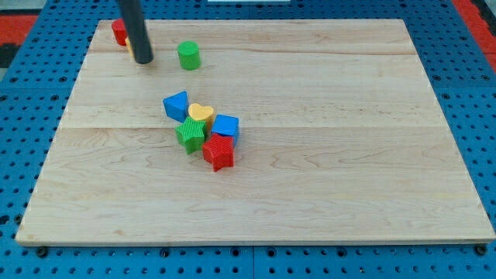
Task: Slide the green circle to the top left of the blue triangle
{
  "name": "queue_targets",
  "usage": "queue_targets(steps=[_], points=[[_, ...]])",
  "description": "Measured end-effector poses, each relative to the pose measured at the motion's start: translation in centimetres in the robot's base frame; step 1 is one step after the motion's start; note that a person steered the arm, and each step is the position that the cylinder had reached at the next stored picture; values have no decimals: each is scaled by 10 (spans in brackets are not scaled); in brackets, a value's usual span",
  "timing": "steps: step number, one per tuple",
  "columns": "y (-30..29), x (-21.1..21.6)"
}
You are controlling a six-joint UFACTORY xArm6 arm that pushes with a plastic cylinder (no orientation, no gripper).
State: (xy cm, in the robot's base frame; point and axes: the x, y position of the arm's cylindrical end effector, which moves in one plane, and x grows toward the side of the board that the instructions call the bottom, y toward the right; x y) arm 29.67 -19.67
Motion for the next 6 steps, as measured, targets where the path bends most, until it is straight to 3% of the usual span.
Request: queue_targets(steps=[2,4,6], points=[[27,-54],[85,-54],[126,-12]])
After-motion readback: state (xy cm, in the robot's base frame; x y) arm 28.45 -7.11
